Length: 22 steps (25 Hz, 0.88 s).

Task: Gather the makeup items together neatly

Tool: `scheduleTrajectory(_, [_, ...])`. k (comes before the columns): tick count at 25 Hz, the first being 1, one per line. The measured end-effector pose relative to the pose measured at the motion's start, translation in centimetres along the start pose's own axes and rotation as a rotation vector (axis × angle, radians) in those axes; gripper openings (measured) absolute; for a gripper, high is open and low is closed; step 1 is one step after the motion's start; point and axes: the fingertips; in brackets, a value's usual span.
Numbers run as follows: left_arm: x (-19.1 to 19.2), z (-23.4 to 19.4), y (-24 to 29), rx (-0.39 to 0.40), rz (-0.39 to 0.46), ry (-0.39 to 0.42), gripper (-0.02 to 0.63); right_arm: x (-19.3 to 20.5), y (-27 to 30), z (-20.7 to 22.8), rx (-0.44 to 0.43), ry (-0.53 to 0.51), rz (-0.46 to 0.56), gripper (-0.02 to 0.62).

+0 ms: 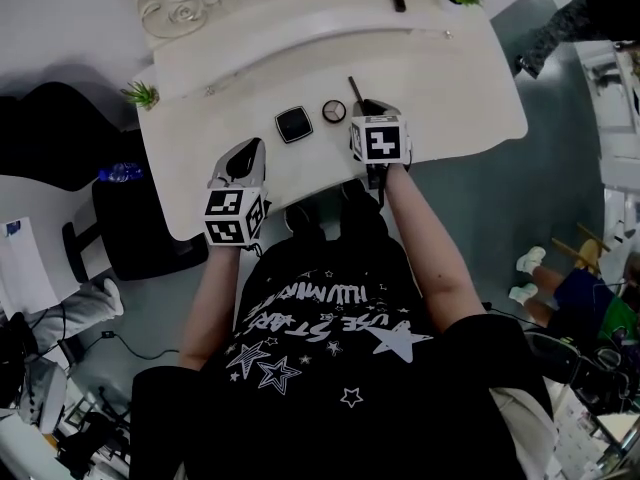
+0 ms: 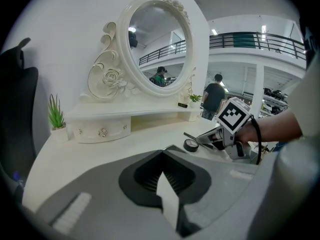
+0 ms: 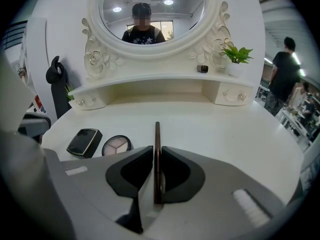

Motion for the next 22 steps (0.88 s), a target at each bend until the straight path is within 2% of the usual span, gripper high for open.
scheduleTrajectory(4, [-0.3, 0.3, 0.3, -0.001, 0.002, 0.003, 0.000, 0.2, -0.4, -0.5, -0.035, -0.011, -0.012, 0.172])
scheduleTrajectory(12, [-1.3, 0.5, 0.7, -0.018, 0.019, 0.003, 0.000, -1.9, -2.2, 2.4, -0.028, 0.031, 0.043, 0.202])
scheduleTrajectory(22, [-3.8, 0.9, 1.9, -0.073, 0.075, -0.006, 0.000, -8.7, -2.4, 7.8, -0.009, 0.061, 0.165, 0.258])
Point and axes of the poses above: the fingertips, and each gripper's own axes: y forward along the fingers, z to its right, x out of its underside, and after that the axes turned 12 degrees about x, right-handed
